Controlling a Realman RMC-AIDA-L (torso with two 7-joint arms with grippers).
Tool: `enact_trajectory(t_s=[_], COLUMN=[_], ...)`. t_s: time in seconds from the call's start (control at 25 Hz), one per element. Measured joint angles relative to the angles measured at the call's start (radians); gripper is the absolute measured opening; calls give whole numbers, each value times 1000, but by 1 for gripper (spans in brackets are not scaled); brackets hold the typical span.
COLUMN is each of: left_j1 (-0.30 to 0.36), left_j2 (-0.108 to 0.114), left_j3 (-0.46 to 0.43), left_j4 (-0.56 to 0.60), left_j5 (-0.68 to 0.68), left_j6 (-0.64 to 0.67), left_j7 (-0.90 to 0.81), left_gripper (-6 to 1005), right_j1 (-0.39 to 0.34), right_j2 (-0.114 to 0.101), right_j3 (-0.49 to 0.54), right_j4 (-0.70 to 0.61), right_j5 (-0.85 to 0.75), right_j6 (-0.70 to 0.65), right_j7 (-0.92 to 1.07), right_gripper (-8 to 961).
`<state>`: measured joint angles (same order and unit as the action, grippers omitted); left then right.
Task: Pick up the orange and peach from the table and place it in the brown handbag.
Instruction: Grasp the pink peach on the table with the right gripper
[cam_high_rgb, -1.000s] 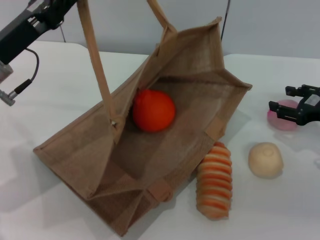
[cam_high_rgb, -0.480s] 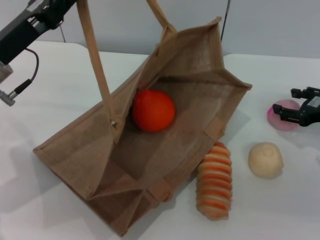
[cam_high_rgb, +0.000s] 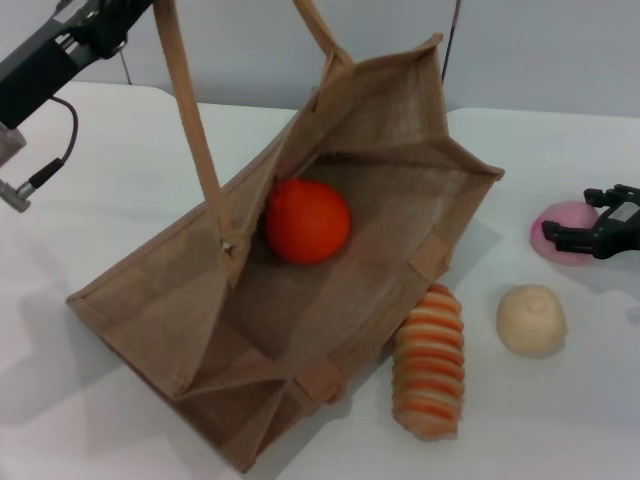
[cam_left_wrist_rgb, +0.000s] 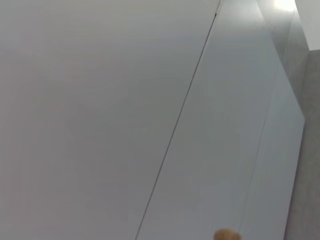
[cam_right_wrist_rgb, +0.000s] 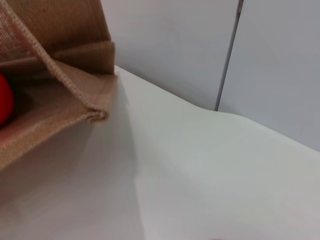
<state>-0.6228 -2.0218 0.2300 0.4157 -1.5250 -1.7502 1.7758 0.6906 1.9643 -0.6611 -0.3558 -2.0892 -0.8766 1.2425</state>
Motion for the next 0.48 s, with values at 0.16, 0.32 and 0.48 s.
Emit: enact_trajectory(t_s=[0.16, 0.32, 0.48], left_j1=[1, 1, 2], left_j2=[0, 0, 0], left_j3=[0, 0, 0], left_j4=[0, 0, 0], left_j5=[0, 1, 2], left_j6=[0, 0, 0], left_j7=[0, 0, 0], left_gripper=[123, 122, 122], right_j1=[1, 3, 8], right_j2=[1, 1, 1], right_j3=[0, -4, -10], right_j4=[0, 0, 0], right_j5=[-1, -9, -13], right_j6=[-1, -2, -2], right_j7=[6, 14, 27], right_gripper=[833, 815, 799])
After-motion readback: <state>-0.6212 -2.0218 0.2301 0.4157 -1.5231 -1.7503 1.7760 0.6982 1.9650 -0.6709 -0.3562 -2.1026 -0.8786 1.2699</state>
